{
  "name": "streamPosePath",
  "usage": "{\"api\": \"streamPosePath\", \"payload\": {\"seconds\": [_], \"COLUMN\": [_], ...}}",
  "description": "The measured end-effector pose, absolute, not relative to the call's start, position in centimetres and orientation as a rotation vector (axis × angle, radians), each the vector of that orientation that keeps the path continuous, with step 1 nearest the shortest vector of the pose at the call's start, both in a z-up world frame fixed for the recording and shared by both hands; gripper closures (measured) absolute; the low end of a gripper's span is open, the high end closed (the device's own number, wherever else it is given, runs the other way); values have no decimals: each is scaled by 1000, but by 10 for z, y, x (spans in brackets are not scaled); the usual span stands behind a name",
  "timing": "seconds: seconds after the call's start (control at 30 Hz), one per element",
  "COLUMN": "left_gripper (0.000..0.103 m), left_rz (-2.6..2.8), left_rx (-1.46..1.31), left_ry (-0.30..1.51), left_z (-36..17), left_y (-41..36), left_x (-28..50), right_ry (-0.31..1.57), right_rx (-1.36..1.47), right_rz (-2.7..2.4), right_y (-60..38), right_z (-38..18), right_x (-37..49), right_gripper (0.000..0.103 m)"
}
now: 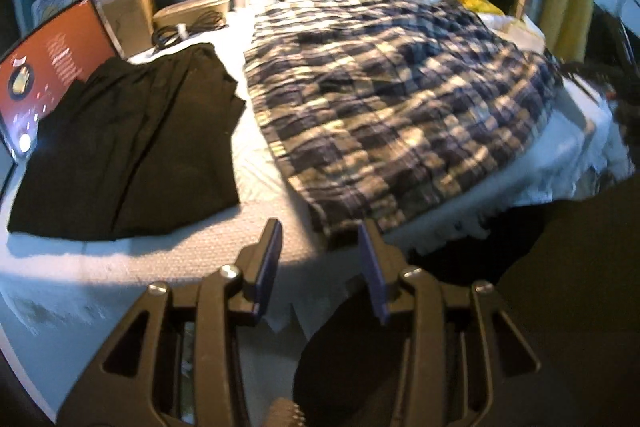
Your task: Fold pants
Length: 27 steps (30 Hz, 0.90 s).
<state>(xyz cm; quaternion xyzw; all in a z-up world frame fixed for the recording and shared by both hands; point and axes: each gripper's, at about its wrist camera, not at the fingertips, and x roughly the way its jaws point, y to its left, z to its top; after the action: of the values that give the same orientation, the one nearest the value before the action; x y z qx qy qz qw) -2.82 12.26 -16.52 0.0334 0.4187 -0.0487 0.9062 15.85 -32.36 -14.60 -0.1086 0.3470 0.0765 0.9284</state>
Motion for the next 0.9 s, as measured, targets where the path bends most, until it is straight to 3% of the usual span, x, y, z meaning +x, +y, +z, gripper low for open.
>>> {"api": "streamPosePath", "payload": {"seconds": [0.13, 0.3, 0.5, 0.9], "left_gripper": [60, 32, 22, 22], "left_rz": [-130, -116, -55, -152], "left_rx": [107, 175, 214, 271], "left_ry": [866, 868, 864, 873], "left_z": [-167, -175, -182, -174], "left_y": [113, 104, 103, 99], "left_x": [-28, -26, -20, -8], "right_ry": [715, 721, 741, 743], "right_rx": [-229, -230, -206, -198], "right_rz": [174, 175, 169, 168], "right_y": [-317, -316, -322, -323], "right_z": [-149, -151, -158, -160], "right_x": [158, 159, 163, 163], "right_gripper": [39, 39, 39, 39]}}
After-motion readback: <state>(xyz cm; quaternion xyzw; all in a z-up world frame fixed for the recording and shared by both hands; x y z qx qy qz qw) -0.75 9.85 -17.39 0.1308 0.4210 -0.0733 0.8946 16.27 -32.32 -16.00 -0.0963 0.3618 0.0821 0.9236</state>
